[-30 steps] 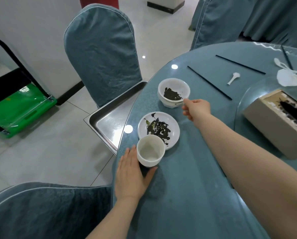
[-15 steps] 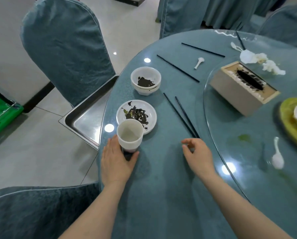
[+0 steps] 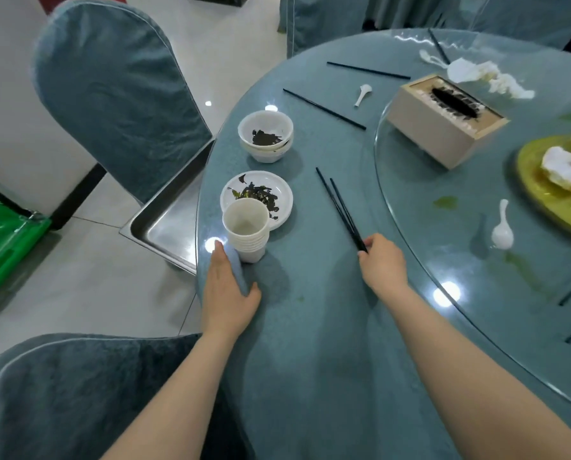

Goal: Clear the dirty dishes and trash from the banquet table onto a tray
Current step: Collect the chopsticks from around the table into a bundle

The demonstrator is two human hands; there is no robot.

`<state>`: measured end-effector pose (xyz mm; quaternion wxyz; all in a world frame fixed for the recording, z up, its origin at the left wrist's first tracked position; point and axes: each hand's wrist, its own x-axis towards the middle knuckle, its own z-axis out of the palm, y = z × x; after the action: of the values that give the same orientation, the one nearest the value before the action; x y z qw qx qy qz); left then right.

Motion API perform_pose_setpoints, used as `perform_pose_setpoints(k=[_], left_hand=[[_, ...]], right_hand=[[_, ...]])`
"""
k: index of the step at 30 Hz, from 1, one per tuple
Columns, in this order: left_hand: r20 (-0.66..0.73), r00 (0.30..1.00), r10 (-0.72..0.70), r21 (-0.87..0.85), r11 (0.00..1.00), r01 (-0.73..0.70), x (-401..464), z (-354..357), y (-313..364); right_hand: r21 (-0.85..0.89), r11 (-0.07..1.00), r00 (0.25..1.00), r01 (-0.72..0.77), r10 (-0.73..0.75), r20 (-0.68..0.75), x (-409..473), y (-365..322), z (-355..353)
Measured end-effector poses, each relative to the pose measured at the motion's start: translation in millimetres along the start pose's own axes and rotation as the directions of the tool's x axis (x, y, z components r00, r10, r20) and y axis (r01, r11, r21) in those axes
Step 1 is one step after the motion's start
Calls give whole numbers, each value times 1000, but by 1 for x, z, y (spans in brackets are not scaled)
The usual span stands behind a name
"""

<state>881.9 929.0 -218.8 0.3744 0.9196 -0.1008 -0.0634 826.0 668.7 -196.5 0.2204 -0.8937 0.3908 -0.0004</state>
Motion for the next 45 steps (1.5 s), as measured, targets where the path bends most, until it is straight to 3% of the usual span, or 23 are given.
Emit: perform_pose_setpoints(k=[5, 11, 17, 23, 27, 31, 41, 45], left_hand=[[86, 996, -35, 65, 997, 30, -44, -3, -4], [161, 986, 40, -81, 996, -28, -100, 0, 13], [275, 944, 181, -131, 980, -150, -114, 23, 62], [375, 877, 300, -183, 952, -247, -126, 50, 124], [431, 826, 364, -209, 930, -301, -136, 68, 163], [427, 749, 507, -221, 862, -457, -141, 90, 204], [550, 660, 511, -133, 834, -535, -153, 161, 271], [593, 645, 482, -70, 829, -555, -147, 188, 297]], right_hand=[[-160, 987, 990, 6, 17, 141, -44, 25, -7], [-9, 994, 969, -107, 106, 222, -114, 69, -23], [173, 972, 985, -161, 147, 92, -158, 122, -80], [222, 939, 964, -261, 264, 19, -185, 172, -135], [389, 848, 919, -360, 394, -8, -211, 208, -153], [494, 774, 886, -396, 464, -18, -228, 248, -175], [662, 578, 792, -478, 610, 39, -218, 337, -197], [681, 574, 771, -454, 637, -23, -210, 362, -197]])
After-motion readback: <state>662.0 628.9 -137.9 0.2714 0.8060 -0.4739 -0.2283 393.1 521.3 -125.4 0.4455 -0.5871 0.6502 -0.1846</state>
